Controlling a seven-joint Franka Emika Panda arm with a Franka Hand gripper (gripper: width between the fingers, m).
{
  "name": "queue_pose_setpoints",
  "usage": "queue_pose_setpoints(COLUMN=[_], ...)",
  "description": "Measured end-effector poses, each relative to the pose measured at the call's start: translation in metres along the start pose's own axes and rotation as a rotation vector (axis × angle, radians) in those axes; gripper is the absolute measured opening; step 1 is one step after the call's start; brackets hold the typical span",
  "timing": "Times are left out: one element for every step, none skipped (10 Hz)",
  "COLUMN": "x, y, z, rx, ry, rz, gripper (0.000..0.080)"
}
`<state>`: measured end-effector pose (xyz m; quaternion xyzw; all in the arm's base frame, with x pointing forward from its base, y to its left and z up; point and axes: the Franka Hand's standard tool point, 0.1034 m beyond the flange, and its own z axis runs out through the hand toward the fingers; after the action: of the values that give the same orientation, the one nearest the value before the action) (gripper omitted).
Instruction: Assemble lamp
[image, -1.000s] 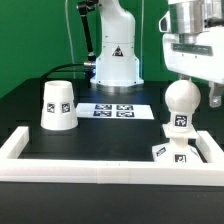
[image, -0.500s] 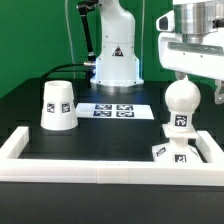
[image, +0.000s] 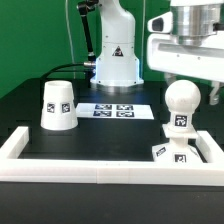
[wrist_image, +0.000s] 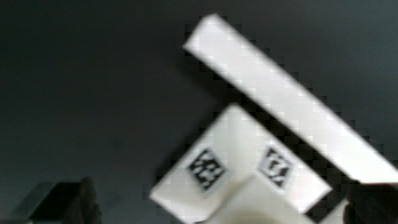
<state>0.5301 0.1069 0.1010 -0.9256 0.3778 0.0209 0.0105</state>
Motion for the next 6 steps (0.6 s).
queue_pose_setpoints(x=[0.002, 0.005, 0.014, 0.025, 0.037, 0.038], y=[0.011, 0.026, 0.041, 0.053, 0.065, 0.066], z=[0.002, 0.000, -0.005, -0.007, -0.005, -0.005], rx=[-0.010, -0.017, -0.017, -0.013, 0.013, 0.013], ry=[0.002, 0.002, 0.002, 0.002, -0.021, -0.023], rz=[-0.059, -0.117, -0.171, -0.191, -0.164, -0.146], gripper=[0.0698, 0.0698, 0.0698, 0.0698, 0.0698, 0.0698])
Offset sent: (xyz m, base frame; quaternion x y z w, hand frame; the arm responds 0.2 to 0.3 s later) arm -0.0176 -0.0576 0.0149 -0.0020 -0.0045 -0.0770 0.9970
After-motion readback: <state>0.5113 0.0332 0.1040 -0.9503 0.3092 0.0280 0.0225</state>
